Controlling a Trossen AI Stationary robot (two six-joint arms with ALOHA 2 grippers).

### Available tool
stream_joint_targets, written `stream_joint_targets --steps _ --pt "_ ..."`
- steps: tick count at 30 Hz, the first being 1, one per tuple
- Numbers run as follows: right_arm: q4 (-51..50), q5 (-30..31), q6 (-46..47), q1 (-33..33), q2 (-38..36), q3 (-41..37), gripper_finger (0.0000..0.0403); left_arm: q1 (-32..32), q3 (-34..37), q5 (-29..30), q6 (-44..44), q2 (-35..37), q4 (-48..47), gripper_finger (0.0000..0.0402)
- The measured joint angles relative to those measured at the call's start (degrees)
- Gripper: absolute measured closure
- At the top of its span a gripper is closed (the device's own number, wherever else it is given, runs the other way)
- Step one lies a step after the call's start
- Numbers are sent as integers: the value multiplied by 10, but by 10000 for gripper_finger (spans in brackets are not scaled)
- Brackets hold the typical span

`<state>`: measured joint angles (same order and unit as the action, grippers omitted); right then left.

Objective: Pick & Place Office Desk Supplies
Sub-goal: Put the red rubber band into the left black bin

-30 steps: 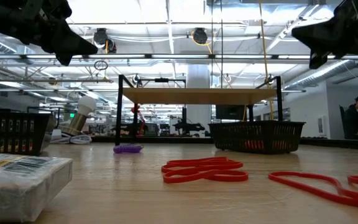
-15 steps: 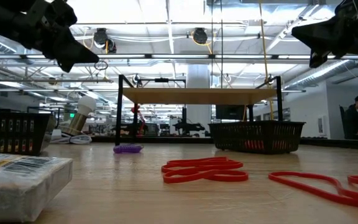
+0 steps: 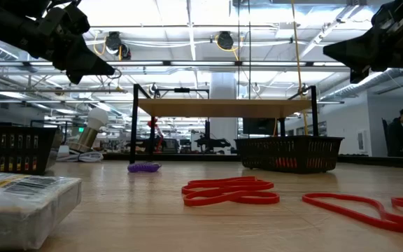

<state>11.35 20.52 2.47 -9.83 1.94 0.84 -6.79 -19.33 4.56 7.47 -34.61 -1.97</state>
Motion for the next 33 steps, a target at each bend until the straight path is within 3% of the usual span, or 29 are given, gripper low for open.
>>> stream_joint_targets --steps 3,5,8,13,22,33 --pt "6 6 1 0 9 0 399 0 0 0 21 0 12 382" --pt "7 6 6 0 13 0 399 0 -1 2 83 -1 16 381" --pt "9 7 13 0 18 0 399 11 -34 5 100 -39 -35 381" --pt "21 7 13 0 24 0 399 71 -115 36 81 -182 -91 398" --pt "44 7 9 0 44 0 399 150 -317 -27 23 -464 -123 372" --pt "49 5 13 0 58 0 399 179 -465 -36 -31 -670 -130 277"
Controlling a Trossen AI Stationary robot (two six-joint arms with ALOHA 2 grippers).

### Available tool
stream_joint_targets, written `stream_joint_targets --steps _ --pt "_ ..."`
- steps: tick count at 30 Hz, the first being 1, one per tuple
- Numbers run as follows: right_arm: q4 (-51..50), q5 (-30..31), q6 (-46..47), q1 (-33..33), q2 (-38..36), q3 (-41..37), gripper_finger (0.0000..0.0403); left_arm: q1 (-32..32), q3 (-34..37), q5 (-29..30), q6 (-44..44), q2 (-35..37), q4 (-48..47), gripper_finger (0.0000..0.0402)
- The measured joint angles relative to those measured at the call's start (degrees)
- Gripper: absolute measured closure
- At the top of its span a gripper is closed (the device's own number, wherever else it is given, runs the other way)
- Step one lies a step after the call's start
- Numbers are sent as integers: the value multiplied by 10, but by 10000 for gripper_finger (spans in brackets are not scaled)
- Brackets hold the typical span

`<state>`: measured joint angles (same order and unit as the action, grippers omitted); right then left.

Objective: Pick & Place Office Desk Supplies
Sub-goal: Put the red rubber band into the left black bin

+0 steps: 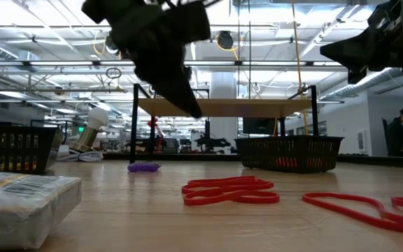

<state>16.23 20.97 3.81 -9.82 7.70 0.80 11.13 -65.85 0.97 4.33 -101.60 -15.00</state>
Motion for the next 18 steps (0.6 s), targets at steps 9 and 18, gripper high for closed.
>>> stream_joint_targets --steps 9,18 --pt "3 1 -4 0 1 0 398 18 -73 1 -80 -126 -12 212" --pt "7 0 -9 0 1 0 398 16 -166 -56 -97 -198 -77 206"
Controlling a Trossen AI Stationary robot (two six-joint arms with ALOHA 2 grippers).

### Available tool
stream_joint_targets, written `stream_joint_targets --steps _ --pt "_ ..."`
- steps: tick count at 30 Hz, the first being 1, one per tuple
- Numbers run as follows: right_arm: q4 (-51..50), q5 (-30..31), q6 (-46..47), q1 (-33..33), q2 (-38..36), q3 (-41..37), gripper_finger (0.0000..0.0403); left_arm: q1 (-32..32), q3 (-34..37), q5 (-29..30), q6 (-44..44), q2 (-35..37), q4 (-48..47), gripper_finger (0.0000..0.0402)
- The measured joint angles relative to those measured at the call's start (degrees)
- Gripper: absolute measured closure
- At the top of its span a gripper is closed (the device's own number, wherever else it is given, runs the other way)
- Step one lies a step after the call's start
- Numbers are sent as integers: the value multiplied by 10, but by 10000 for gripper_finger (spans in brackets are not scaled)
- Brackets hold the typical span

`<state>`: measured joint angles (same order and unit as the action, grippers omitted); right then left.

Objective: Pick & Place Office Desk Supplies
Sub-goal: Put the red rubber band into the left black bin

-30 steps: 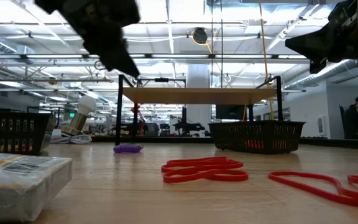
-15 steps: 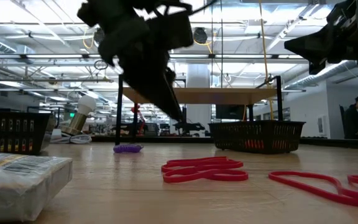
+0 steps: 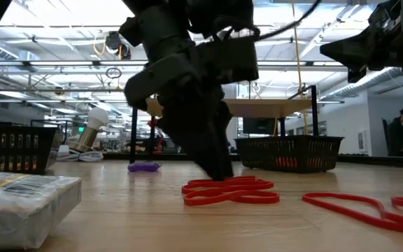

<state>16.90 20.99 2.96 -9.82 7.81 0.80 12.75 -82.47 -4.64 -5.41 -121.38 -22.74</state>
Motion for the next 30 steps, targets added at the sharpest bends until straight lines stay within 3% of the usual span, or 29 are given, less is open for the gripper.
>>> stream_joint_targets --steps 12,20,30 --pt "0 0 -2 0 3 0 399 4 -7 33 24 -19 -66 258" --pt "0 -1 3 0 3 0 399 -23 -6 -14 36 -29 -72 324" --pt "1 -1 3 0 2 0 399 -21 -2 -14 29 -28 -66 395"
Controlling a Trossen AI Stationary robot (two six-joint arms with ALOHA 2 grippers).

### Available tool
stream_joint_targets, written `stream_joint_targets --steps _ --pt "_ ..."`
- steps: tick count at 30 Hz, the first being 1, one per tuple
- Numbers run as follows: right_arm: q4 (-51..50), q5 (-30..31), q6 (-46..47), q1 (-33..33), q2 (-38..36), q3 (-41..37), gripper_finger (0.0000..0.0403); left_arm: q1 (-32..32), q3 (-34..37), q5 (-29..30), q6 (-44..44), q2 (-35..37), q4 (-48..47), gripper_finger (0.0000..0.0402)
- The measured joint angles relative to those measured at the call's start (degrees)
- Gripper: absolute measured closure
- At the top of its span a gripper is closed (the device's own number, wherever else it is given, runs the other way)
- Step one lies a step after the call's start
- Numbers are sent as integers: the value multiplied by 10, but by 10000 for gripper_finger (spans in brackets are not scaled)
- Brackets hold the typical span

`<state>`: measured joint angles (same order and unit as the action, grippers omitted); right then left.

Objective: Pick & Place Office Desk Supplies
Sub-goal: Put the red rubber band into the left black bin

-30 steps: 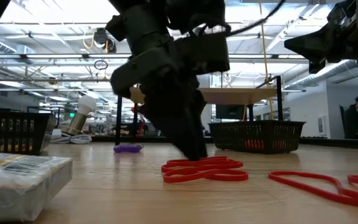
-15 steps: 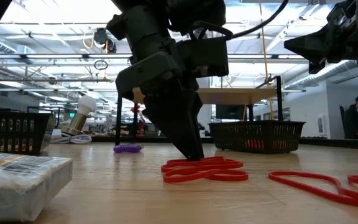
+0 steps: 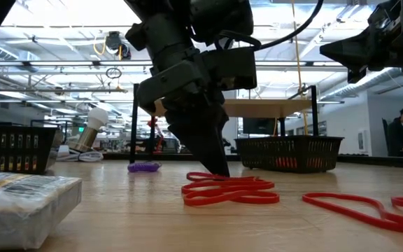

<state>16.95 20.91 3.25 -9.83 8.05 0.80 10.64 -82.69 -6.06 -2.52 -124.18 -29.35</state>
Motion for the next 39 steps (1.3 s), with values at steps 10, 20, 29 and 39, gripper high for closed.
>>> stream_joint_targets --steps 10,20,29,39 --pt "4 -2 0 0 0 0 399 18 4 40 -32 139 -6 400" --pt "6 -2 -1 0 0 0 399 54 2 71 -34 324 -34 401" --pt "7 -3 1 0 0 0 399 104 3 161 10 461 -128 401" --pt "21 -17 4 0 0 0 399 169 27 296 127 596 -292 401"
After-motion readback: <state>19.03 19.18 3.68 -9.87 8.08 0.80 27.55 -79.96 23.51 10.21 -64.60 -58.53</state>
